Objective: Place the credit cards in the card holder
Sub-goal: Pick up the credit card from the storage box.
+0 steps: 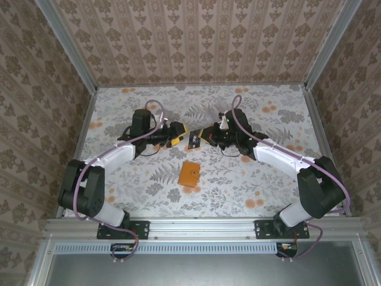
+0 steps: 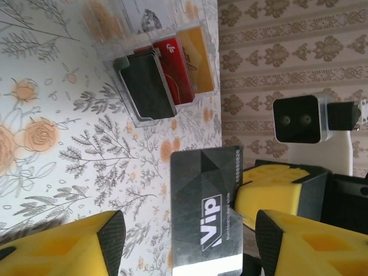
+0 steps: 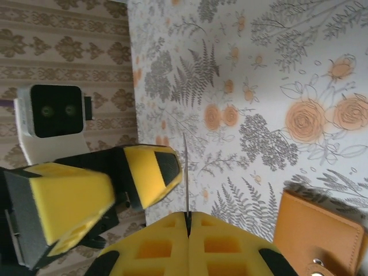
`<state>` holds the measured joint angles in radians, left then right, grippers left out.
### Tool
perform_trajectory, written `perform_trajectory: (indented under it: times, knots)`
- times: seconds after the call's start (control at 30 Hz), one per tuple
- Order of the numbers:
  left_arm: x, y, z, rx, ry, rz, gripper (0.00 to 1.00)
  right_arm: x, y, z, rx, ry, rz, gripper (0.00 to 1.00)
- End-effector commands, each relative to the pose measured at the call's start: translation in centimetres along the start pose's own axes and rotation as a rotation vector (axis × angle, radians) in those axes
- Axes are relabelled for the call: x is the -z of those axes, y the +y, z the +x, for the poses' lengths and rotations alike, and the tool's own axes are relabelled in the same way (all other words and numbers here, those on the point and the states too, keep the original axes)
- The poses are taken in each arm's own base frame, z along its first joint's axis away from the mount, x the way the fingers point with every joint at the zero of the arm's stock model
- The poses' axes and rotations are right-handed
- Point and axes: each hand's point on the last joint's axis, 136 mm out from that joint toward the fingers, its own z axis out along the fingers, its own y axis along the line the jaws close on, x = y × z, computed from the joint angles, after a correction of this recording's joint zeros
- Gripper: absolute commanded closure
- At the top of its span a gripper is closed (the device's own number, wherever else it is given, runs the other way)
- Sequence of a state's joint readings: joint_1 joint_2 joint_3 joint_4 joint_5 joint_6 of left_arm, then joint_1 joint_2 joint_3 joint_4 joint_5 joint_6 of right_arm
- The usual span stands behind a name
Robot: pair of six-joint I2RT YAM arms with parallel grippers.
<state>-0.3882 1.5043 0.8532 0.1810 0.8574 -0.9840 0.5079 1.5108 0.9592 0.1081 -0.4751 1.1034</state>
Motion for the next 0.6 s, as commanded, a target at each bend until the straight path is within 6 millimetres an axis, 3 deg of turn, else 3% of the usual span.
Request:
perform_trajectory:
  times: [0.0,0.1,0.3,0.57]
  knots:
    - [-0.8,-1.5,0.5,-0.024,0.053,0.062,0.39,0.6,3.5,-0.1,0.031,0.009,-0.148,1.00]
    - [-1.3,-2.0,0.8,-0.029,0.072,0.072,0.52,0.2,3.8,-0.2,0.016,0.013,-0.176,1.00]
    - [-1.1,-3.1,0.3,-0.032,0.051,0.102,0.89,-0.5,2.9,-0.4,-0.014,0.015,-0.166,0.99]
    - [-0.8,-3.5,0.0,-0.009,0.041,0.132,1.00,-0.4,2.4,-0.2,-0.027,0.027,-0.170,0.90]
